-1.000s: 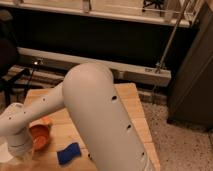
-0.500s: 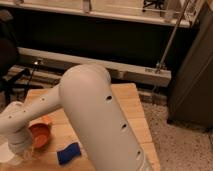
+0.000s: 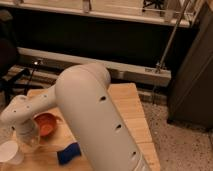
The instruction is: Push the ceramic bowl across the table
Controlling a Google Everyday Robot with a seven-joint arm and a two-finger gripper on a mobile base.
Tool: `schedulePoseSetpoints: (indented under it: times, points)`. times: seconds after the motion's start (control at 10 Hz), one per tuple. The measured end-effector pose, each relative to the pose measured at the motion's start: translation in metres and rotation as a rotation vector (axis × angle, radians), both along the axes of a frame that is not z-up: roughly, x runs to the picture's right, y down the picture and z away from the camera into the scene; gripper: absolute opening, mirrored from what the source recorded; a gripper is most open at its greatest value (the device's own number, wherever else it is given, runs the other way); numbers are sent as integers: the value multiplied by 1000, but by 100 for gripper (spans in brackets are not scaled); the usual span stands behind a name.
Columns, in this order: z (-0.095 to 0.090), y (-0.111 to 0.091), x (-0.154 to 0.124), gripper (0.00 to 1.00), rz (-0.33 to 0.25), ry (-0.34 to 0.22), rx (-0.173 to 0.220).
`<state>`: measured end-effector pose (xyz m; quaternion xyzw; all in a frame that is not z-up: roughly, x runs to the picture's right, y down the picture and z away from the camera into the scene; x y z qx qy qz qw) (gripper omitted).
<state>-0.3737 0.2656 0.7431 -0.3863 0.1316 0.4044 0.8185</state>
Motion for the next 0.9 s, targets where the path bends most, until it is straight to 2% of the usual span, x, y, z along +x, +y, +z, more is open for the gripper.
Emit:
schedulePoseSetpoints:
  times: [0.2, 0.4, 0.6, 0.9]
  points:
    - [19, -29, 5, 0, 44, 45, 63]
    - [24, -53, 4, 0, 79, 62, 93]
    - [17, -63, -11, 0, 83, 47, 102]
    - [5, -73, -52, 0, 67, -3, 118]
